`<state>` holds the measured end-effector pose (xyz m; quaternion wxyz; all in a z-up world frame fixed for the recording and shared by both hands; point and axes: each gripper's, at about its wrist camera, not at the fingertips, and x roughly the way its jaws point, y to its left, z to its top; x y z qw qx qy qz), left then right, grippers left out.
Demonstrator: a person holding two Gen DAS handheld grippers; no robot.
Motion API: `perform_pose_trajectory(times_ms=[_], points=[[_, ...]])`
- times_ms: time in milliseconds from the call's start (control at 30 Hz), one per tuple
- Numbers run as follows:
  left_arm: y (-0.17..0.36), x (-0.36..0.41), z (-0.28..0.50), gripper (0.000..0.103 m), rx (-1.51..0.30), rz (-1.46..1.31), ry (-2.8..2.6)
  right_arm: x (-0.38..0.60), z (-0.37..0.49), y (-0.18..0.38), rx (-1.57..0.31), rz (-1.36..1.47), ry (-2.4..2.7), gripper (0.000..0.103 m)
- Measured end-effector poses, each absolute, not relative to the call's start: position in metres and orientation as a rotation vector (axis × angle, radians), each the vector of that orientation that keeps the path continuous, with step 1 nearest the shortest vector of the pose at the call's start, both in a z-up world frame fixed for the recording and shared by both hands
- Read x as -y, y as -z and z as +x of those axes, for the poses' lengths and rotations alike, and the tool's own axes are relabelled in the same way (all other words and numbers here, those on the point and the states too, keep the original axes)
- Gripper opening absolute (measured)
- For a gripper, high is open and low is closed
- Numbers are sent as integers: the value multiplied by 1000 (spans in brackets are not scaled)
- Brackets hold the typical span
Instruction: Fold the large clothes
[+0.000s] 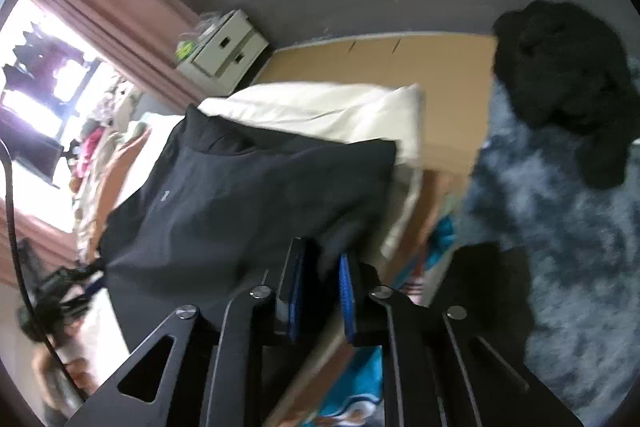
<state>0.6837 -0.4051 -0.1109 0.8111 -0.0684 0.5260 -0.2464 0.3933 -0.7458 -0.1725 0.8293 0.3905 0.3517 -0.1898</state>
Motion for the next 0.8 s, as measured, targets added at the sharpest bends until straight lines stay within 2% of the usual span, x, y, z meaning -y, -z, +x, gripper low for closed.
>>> perform_pose_trajectory(times_ms=[133,167,567,800], points=[[100,398,665,50,-1145,-79,538,732,372,158,-735,687,525,41],[97,395,656,50,-1139,-54,537,729,368,155,-732,666,540,43],[84,374,604,51,-1149,-21,624,644,366,122,-664,445,455,43],[88,346,589,51,-1151,-49,608,637,381,151,-794,473,377,43]])
